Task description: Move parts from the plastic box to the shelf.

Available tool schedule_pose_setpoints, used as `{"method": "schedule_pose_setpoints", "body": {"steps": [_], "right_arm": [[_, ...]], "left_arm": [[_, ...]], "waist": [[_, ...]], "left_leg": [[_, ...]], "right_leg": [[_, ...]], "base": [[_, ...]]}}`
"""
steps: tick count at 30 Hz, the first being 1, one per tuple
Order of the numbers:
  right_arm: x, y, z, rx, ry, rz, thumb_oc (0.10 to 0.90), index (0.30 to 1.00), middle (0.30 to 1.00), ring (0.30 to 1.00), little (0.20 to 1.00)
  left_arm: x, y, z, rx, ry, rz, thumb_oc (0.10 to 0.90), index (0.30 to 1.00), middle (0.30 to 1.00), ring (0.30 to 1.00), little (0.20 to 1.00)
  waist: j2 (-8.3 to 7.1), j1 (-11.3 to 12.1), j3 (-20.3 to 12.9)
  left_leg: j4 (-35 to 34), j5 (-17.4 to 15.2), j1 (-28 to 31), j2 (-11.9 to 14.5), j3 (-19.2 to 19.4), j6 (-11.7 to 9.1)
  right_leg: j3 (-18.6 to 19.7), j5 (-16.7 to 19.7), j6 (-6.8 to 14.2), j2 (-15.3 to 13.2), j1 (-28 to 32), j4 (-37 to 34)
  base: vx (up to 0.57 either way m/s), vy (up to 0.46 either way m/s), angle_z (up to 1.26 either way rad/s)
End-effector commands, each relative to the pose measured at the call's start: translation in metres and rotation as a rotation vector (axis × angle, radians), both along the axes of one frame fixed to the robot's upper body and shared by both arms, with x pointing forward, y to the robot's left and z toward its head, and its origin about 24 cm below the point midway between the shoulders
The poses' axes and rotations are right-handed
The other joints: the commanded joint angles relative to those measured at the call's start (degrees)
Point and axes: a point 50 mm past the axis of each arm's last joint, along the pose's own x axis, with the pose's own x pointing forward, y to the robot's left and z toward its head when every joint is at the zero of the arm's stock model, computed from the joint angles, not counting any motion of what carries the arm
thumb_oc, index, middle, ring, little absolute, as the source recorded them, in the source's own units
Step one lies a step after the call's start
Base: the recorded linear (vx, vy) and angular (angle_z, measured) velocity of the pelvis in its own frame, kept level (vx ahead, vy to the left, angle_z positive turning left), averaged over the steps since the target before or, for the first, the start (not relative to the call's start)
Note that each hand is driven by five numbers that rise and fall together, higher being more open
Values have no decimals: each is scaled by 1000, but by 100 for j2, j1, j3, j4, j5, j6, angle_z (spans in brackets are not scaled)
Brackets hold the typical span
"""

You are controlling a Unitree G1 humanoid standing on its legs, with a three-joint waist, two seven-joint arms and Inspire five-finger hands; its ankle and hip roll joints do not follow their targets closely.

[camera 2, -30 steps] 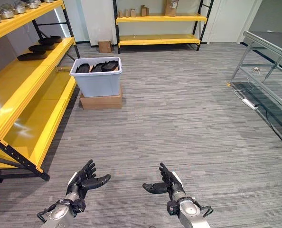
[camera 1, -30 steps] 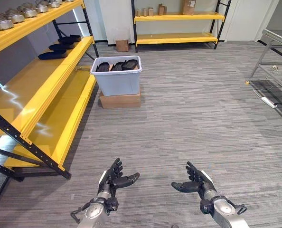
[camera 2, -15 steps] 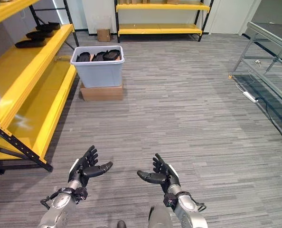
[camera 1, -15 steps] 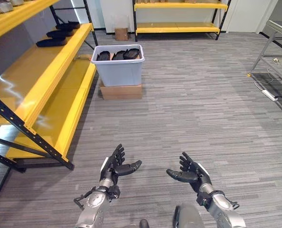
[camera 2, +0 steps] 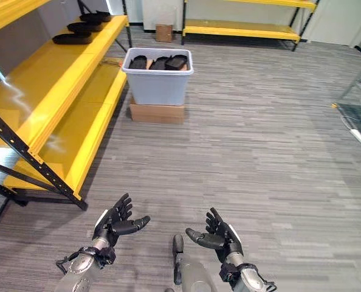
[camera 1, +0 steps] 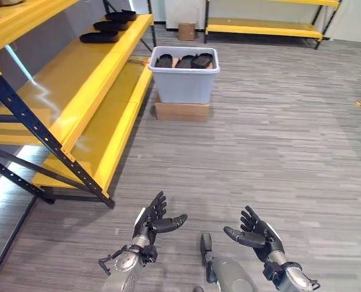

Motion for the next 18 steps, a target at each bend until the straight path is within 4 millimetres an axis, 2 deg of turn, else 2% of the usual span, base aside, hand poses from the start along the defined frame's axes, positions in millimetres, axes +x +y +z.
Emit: {"method": "schedule_pose_setpoints", "body": {"steps": [1,4,5,6,8,11,12,15,16,17,18], "right_arm": [[39,8,42,18,-256,9,900,1000,1000,1000,1000],[40,9,44,17,-253,14,900,1000,1000,1000,1000],[38,8,44,10,-246,11,900,1000,1000,1000,1000],[37,7,43,9,-240,5,900,1000,1000,1000,1000],[35,5,41,-1,-225,-12,900,1000,1000,1000,1000],[34,0,39,-10,-205,-48,900,1000,1000,1000,1000],[34,0,38,-9,-204,-49,900,1000,1000,1000,1000],[33,-1,36,-20,-193,-41,900,1000,1000,1000,1000],[33,-3,34,-28,-190,-33,900,1000,1000,1000,1000],[33,-3,34,-29,-189,-34,900,1000,1000,1000,1000],[34,-2,34,-30,-183,-38,900,1000,1000,1000,1000]], "left_arm": [[24,3,49,-31,-281,16,900,1000,1000,1000,1000],[23,6,52,-31,-296,16,900,1000,1000,1000,1000],[21,9,52,-26,-301,27,900,1000,1000,1000,1000],[21,10,52,-26,-305,37,900,1000,1000,1000,1000],[21,12,53,-31,-314,50,900,1000,1000,1000,1000],[25,15,55,8,-320,135,900,1000,1000,1000,1000],[26,15,54,8,-319,139,900,1000,1000,1000,1000],[31,15,55,1,-324,197,900,1000,1000,1000,1000],[34,14,56,-3,-331,201,900,1000,1000,1000,1000],[34,13,56,-2,-331,202,900,1000,1000,1000,1000],[35,12,56,-2,-328,207,900,1000,1000,1000,1000]], "waist": [[-329,74,-377],[-262,91,-406],[-238,103,-427],[-228,105,-441],[-232,116,-460],[-277,138,-488],[-279,139,-490],[-379,149,-476],[-520,176,-424],[-567,177,-428],[-590,218,-370]], "left_leg": [[68,-141,454,461,292,-159],[407,176,308,593,387,-285],[690,495,194,703,462,-416],[799,640,150,749,489,-482],[1110,916,-1,846,566,-588],[2073,1317,-421,955,752,-784],[2136,1336,-449,954,754,-797],[3632,1544,-1011,944,964,-935],[5085,1534,-1692,988,1100,-943],[5303,1544,-1820,973,1120,-933],[5942,1409,-2187,994,1135,-893]], "right_leg": [[165,396,504,-373,357,-452],[222,210,355,-278,465,-416],[246,136,299,-217,598,-490],[251,109,276,-194,652,-523],[273,45,223,-168,763,-582],[265,-153,63,-178,983,-606],[262,-163,53,-177,992,-605],[340,-376,-139,-242,1152,-513],[501,-462,-258,-327,1294,-474],[538,-468,-270,-363,1308,-474],[622,-474,-311,-342,1412,-475]], "base": [[369,-192,23],[356,-206,-10],[449,-281,-17],[475,-307,0],[293,-203,-21],[287,-216,-20],[224,-164,-24],[209,-184,-33],[187,-194,-28],[222,-203,-9],[128,-102,-2]]}}
